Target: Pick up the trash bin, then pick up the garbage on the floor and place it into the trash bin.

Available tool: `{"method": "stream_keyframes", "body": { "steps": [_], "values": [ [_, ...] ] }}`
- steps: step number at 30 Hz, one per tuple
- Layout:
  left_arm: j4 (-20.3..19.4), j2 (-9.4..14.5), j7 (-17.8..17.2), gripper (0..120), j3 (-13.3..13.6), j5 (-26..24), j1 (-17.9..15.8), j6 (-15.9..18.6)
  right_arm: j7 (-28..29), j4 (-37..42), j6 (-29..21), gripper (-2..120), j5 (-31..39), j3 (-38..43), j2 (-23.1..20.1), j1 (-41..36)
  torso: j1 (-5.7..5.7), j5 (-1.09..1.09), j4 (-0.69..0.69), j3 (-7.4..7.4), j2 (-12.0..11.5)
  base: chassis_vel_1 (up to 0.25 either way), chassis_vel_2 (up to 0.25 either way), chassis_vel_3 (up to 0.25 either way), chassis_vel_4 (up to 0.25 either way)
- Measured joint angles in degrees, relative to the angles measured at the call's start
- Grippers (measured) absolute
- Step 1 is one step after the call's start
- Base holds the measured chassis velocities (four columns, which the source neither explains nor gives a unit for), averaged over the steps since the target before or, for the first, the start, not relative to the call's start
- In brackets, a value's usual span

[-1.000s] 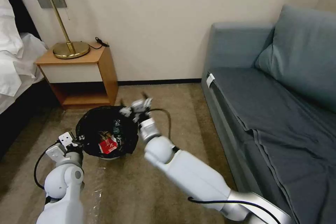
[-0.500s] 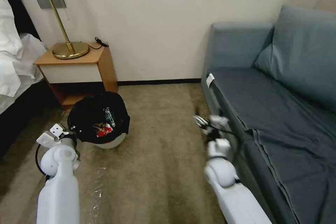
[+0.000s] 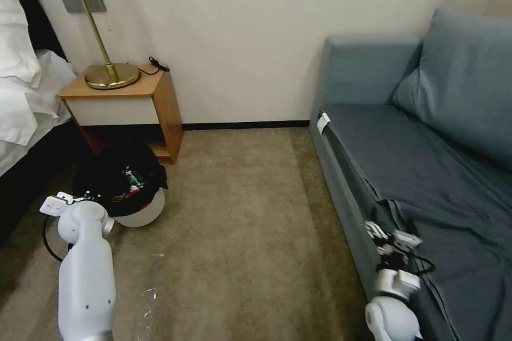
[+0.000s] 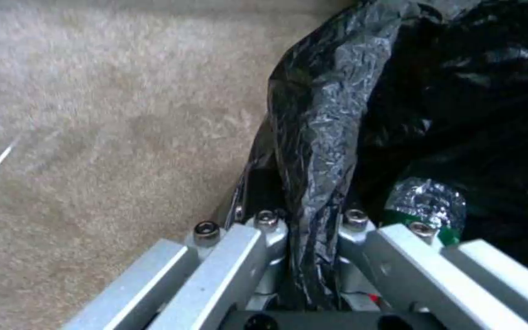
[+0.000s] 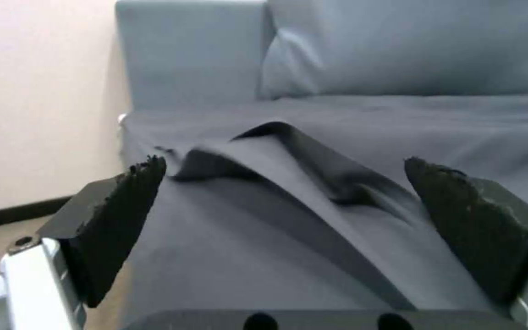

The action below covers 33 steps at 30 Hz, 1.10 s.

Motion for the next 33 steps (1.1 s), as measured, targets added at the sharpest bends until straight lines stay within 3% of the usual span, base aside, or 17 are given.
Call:
{"method": "stream_keyframes", "body": {
  "steps": [6, 10, 14, 21, 27, 29, 33],
  "values": [
    [6.56, 0.79, 1.92, 3, 0.34, -0.96, -3.12, -1.59, -0.08, -0.66, 3.68, 100, 0.00, 2.61, 1.02, -2.92, 0.00, -0.03, 0.02, 0.00, 0.01, 0.000, 0.000, 0.000, 0.000],
    [10.73, 1.11, 3.83, 3, 1.22, -1.57, -5.27, -2.71, -0.08, -0.66, 4.62, 100, -0.88, 3.66, 2.39, -3.87, 0.00, -0.03, -0.09, 0.00, 0.01, 0.000, 0.000, 0.000, 0.000],
    [14.06, 2.29, 6.37, 3, 2.39, -3.19, -6.10, -3.20, -0.03, -0.49, 4.87, 100, -2.15, 4.54, 4.12, -3.89, 0.00, -0.01, -0.11, 0.01, 0.00, 0.000, 0.000, 0.000, 0.000],
    [14.65, 2.57, 8.72, 5, 3.01, -5.00, -5.83, -2.48, 0.02, -0.91, 4.38, 100, -3.14, 4.69, 5.16, -2.82, 0.00, 0.00, -0.16, 0.01, 0.00, 0.000, 0.000, 0.000, 0.000],
    [14.23, 2.34, 9.25, 25, 3.09, -5.22, -5.22, -2.04, 0.04, -1.26, 3.74, 100, -3.40, 4.51, 5.25, -2.06, 0.00, 0.02, -0.17, 0.01, 0.00, 0.000, 0.000, 0.000, 0.000],
    [13.68, 2.12, 9.23, 36, 2.95, -5.22, -4.82, -1.70, 0.04, -1.35, 3.43, 100, -3.40, 4.41, 4.98, -1.84, 0.00, 0.02, -0.17, 0.01, 0.00, 0.000, 0.000, 0.000, 0.000],
    [12.72, 1.94, 9.11, 46, 2.79, -5.14, -4.35, -1.14, 0.01, -1.55, 3.32, 100, -3.38, 4.31, 4.69, -1.63, 0.00, 0.03, -0.14, 0.01, 0.00, 0.000, 0.000, 0.000, 0.000]
  ]
}}
